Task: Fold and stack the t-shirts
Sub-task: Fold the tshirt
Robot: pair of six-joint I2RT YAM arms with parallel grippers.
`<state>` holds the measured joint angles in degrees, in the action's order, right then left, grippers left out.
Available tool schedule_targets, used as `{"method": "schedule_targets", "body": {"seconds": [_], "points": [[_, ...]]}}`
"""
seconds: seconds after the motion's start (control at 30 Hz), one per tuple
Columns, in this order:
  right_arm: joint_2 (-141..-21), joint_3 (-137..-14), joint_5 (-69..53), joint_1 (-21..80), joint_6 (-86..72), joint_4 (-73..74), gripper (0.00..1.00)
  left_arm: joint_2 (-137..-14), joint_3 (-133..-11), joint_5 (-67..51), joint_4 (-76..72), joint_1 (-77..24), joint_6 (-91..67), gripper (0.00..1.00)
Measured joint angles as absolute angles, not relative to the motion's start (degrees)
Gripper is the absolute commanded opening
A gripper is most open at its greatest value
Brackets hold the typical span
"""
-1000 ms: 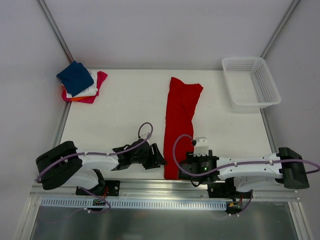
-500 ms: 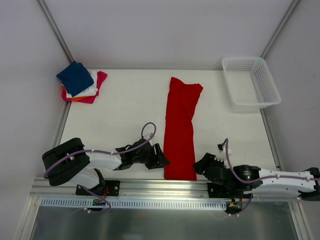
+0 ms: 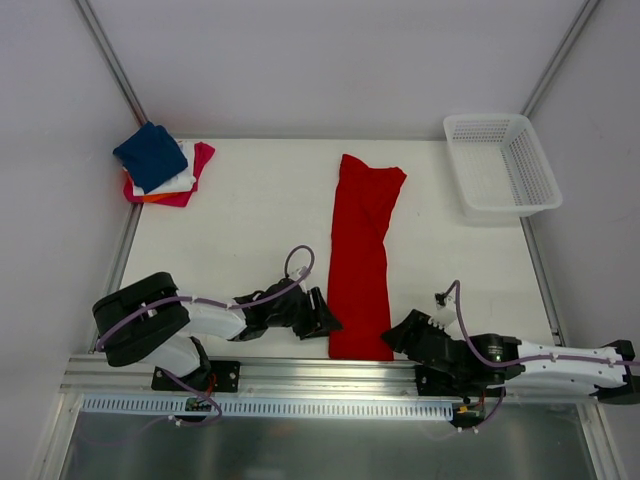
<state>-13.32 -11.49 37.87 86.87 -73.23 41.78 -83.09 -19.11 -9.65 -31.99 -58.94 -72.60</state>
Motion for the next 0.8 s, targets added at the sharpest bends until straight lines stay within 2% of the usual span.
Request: {"method": "schedule_targets", "body": {"seconds": [0.5, 0.8], "points": [[-14.92, -10.68, 33.19, 87.83, -76.86, 36.73, 0.58, -86.98, -18.57, -10.52, -38.02, -60.77, -75.50, 0.48], [-4.93, -11.75, 35.24, 88.18, -78.98, 44.45, 0.58, -85.01, -17.10, -10.48, -37.26, -60.82, -75.99, 0.47]]}}
